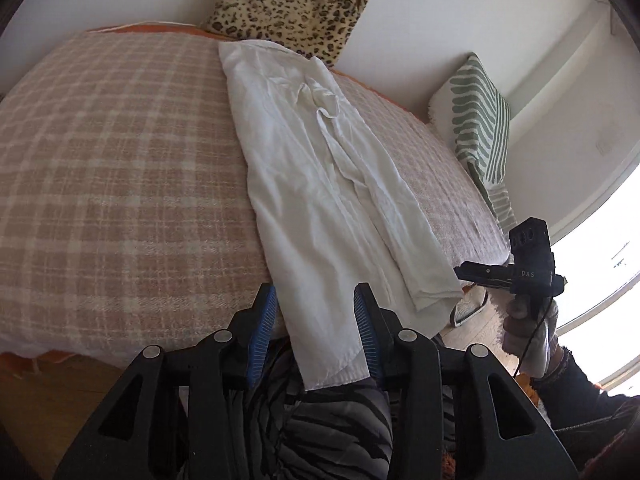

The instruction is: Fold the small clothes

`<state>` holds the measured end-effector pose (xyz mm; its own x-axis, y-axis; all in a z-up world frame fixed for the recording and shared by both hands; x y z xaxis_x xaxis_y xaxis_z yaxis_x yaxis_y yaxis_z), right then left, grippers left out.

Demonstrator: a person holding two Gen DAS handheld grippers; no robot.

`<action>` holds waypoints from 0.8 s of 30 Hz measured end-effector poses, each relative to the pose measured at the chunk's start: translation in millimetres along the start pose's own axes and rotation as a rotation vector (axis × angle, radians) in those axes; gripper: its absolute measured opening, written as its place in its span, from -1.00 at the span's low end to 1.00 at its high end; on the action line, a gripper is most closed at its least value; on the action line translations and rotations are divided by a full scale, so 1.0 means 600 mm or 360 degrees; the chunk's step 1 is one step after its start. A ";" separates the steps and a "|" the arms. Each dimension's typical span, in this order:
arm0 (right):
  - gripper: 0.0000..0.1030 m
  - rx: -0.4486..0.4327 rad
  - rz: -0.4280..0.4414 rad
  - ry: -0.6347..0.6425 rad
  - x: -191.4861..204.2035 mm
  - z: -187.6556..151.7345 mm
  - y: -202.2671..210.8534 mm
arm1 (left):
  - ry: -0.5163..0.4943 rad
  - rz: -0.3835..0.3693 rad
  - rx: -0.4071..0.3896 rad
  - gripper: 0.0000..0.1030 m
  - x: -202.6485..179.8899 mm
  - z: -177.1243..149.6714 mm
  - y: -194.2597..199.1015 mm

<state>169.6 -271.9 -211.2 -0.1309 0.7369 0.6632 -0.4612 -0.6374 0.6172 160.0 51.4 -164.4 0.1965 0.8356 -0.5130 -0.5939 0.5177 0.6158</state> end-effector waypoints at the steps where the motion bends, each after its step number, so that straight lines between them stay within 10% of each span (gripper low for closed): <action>1: -0.21 0.0013 0.0014 -0.0009 0.002 -0.001 -0.001 | 0.0049 0.0001 0.0011 -0.26 0.011 -0.006 -0.004; 18: -0.22 0.0155 0.0071 0.0117 0.049 -0.046 -0.035 | 0.0370 -0.0271 0.0135 -0.31 -0.020 -0.038 -0.051; 24: -0.69 0.0126 0.0141 0.0084 0.071 -0.045 -0.049 | 0.0367 -0.0324 0.0066 -0.83 -0.034 -0.028 -0.041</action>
<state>154.0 -215.7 -212.6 -0.2152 0.6864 0.6946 -0.3755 -0.7148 0.5900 157.6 18.6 -179.0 0.1233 0.6526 -0.7476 -0.5273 0.6813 0.5078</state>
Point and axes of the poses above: each gripper's, at about its wrist camera, not at the fingertips, and y roughly against the way its jaws point, x to its left, z to its top, the point moved 9 cm from there along -y, roughly the way its jaws point, and after that the axes turned 11 degrees about -x, right-handed, at the moved point
